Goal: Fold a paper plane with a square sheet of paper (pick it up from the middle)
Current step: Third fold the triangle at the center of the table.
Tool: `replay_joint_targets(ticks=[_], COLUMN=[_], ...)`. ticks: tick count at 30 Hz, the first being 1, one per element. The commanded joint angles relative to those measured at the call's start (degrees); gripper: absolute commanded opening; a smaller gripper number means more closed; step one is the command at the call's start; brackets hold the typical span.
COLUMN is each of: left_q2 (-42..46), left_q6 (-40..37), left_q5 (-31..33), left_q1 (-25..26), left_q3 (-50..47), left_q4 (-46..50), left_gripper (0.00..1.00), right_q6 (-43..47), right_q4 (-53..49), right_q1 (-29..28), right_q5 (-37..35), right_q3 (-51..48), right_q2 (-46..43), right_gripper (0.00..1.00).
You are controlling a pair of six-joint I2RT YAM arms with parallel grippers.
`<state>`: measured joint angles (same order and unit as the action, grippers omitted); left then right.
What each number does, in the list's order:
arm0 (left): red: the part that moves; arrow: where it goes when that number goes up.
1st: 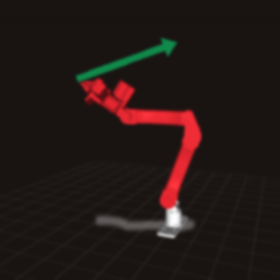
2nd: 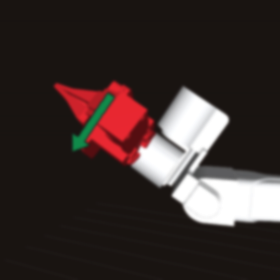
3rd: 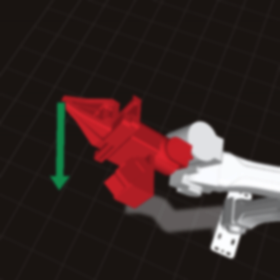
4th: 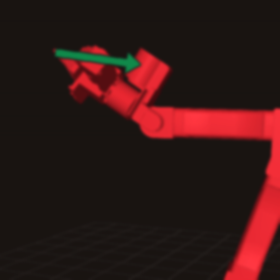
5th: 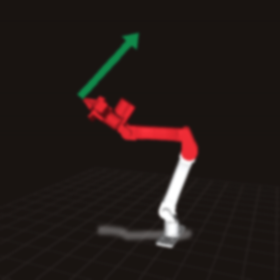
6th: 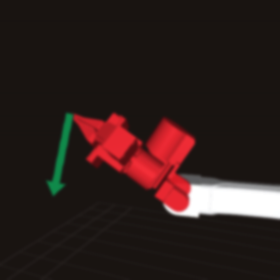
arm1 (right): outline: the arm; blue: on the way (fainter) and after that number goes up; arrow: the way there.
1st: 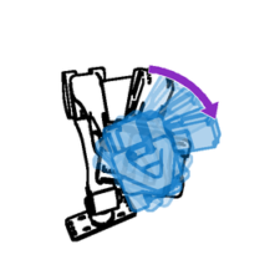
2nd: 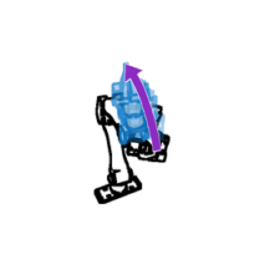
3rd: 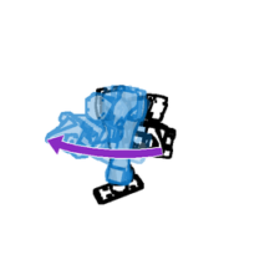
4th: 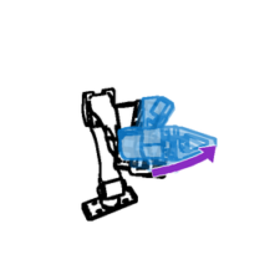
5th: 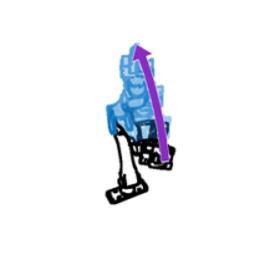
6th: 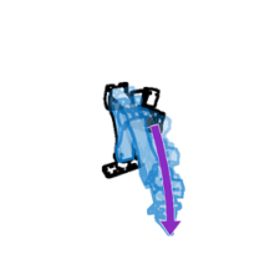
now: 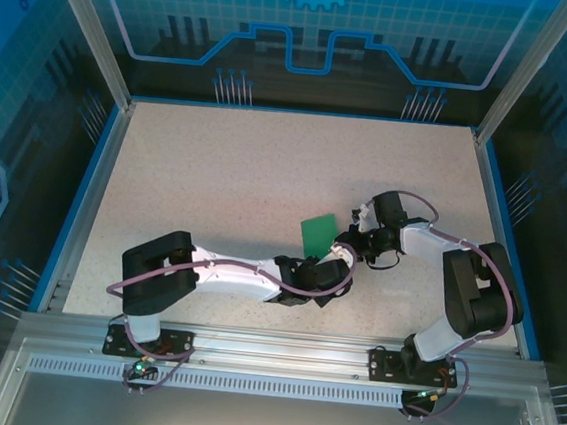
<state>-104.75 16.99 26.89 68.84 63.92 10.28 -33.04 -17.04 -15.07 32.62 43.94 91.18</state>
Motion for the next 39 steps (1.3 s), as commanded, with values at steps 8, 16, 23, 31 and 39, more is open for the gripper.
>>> replay_joint_targets(ticks=[8, 16, 23, 31, 39], left_q2=[2.60, 4.32, 0.39, -4.04, -1.14], left_q6=[0.33, -2.48, -3.20, -0.63, 0.24], left_q5=[1.90, -5.69, -5.39, 4.37, 7.46], left_q1=[-0.08, -0.49, -0.22, -0.28, -0.28], left_q3=[-1.43, -4.35, -0.96, 2.86, 0.90], left_q4=[-0.63, -4.69, -3.23, -0.85, -1.45], left_gripper=[0.11, 0.54, 0.73, 0.72, 0.36], right_q6=[0.16, -0.36, -1.24, -1.50, -0.98], right_q4=[-0.40, -0.54, -0.10, 0.00, -0.36], right_q1=[0.15, 0.15, 0.17, 0.16, 0.21], right_q5=[0.70, 0.94, 1.87, 2.32, 1.75], right_q3=[0.09, 0.43, 1.17, 1.07, 1.22], right_q2=[-0.39, -0.56, -0.47, -0.65, -0.05], right_gripper=[0.13, 0.13, 0.13, 0.13, 0.13])
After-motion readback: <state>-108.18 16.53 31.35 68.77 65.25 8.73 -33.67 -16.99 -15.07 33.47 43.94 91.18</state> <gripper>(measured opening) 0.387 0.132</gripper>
